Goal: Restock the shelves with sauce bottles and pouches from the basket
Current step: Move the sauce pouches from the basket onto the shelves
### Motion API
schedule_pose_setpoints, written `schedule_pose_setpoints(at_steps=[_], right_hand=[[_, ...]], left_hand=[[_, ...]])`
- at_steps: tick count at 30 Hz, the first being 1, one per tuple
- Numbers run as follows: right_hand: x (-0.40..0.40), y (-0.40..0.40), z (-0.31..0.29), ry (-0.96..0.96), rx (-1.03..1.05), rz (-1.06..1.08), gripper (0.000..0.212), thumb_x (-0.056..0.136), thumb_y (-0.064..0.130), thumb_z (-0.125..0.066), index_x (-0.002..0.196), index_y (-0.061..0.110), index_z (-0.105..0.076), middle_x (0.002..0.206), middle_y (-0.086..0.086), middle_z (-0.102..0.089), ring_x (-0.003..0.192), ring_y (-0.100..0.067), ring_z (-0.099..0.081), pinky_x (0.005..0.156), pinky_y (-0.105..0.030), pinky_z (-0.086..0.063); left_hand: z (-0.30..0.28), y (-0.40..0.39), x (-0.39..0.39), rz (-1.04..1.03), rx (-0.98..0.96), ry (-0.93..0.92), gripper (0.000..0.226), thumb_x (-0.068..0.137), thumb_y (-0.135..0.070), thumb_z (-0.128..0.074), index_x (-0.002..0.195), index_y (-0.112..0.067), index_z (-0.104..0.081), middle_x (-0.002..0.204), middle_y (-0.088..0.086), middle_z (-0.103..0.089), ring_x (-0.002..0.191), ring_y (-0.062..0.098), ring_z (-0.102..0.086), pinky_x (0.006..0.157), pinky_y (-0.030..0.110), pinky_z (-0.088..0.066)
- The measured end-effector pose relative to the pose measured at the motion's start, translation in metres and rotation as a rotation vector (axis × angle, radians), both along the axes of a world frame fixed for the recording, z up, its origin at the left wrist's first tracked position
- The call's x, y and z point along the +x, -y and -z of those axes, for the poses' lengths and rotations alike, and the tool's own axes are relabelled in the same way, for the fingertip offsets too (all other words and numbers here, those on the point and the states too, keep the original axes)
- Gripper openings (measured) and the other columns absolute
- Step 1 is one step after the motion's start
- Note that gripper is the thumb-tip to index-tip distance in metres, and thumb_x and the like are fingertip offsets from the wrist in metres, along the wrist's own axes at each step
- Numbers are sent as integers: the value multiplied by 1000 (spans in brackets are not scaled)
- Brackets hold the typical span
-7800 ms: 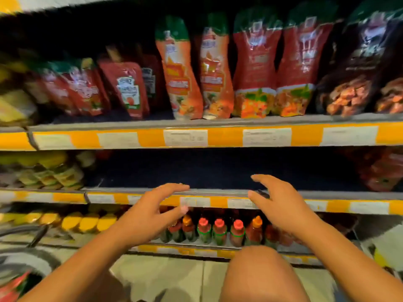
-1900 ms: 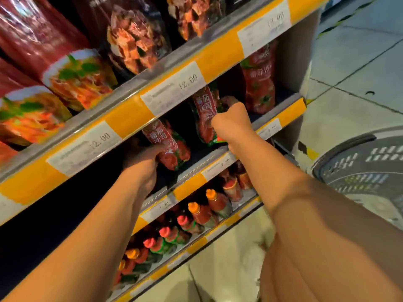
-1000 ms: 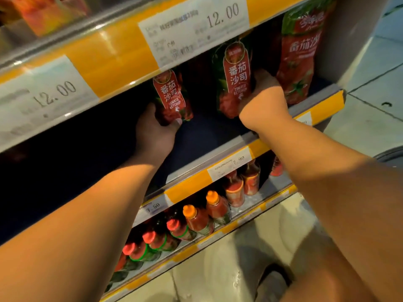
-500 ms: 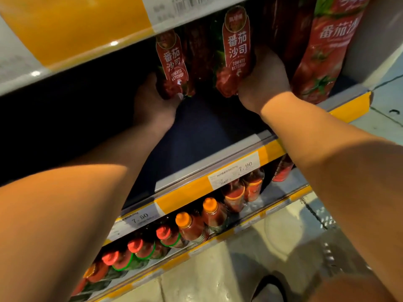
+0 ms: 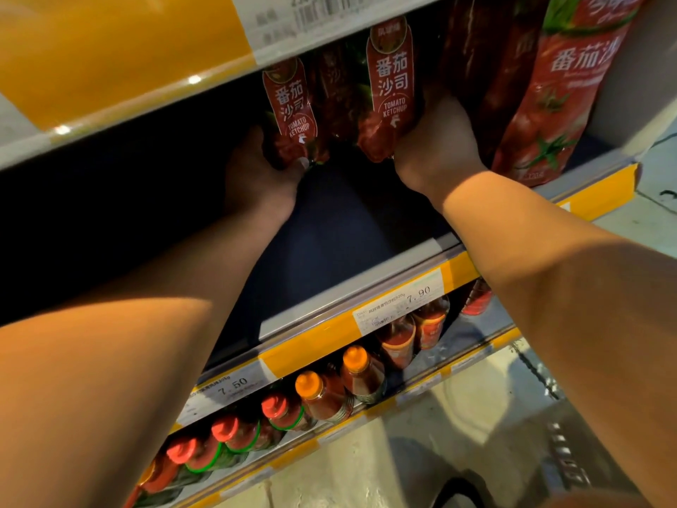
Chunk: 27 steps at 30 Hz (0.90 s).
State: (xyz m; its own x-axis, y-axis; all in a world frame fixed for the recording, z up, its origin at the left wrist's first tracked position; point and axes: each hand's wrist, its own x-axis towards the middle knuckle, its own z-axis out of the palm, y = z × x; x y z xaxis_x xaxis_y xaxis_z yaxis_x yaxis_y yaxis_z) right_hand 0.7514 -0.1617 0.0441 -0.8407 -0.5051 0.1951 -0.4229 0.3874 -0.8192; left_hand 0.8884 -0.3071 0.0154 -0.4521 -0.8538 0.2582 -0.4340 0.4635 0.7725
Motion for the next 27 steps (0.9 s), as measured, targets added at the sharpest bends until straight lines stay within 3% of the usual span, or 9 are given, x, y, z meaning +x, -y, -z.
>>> schedule_pose_setpoints(at_steps=[4, 11, 15, 18, 21, 23, 27], right_hand=[[-2, 3, 7, -11, 55, 15, 60, 95, 17, -71, 149, 20, -46, 144, -2, -56, 137, -22, -51, 116, -37, -41], [-5, -1, 7, 70, 43, -18, 57, 95, 25, -72, 146, 16, -48, 143, -5, -58, 132, -23, -55, 113, -39, -44], [-1, -18, 3, -38, 167, -38, 57, 94, 34, -70, 143, 12, -50, 141, -10, -60, 130, -29, -57, 108, -36, -46], [8, -28, -4, -58, 263, -29, 57, 92, 27, -68, 143, 9, -49, 142, -16, -57, 131, -36, -53, 106, -36, -44], [28, -35, -16, -80, 348, -93, 37, 93, 25, -68, 126, 9, -64, 130, -16, -65, 121, -37, -60, 92, -32, -47], [52, -38, -27, -62, 360, -195, 30, 91, 29, -71, 116, 13, -68, 123, -12, -69, 116, -36, -64, 84, -30, -48], [113, -47, -46, -161, 383, -483, 61, 94, 37, -71, 149, 22, -51, 149, -8, -55, 131, -33, -55, 102, -35, -46]], left_hand=[[2, 0, 0, -32, -30, 22, 52, 88, -34, -80, 134, -21, -60, 133, -1, -67, 122, 18, -64, 108, 42, -50], [-2, 0, 10, 27, 75, -4, 56, 86, -41, -82, 135, -26, -60, 131, -4, -69, 120, 17, -65, 107, 41, -52], [-7, -11, 25, 102, 156, -38, 44, 88, -29, -81, 128, -21, -65, 127, -2, -71, 118, 16, -66, 107, 42, -51], [-11, -28, 44, 104, 215, -50, 43, 89, -27, -81, 129, -25, -62, 126, -7, -66, 119, 13, -62, 103, 30, -48], [-20, -48, 72, 136, 292, -14, 53, 92, -28, -79, 139, -19, -58, 128, -9, -62, 117, 9, -59, 90, 14, -42], [-29, -59, 96, 174, 327, 9, 50, 93, -23, -77, 138, -14, -58, 132, 0, -65, 123, 14, -61, 94, 15, -44], [-53, -83, 170, 191, 310, 31, 49, 91, -11, -78, 134, -20, -58, 140, 3, -62, 134, 15, -55, 115, 34, -42]])
